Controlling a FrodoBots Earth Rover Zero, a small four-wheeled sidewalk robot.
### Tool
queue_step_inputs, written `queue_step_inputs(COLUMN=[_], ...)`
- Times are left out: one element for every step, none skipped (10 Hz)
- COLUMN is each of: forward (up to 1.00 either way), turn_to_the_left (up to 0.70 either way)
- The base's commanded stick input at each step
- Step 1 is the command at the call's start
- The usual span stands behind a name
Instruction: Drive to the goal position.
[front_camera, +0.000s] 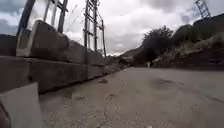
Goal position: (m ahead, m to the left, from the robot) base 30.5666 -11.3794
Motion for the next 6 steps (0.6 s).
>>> queue_step_inputs(forward=[0.70, 0.70, 0.70, 0.70, 0.70, 0.70], turn_to_the_left=[0.00, 0.00, 0.00, 0.00, 0.00, 0.00])
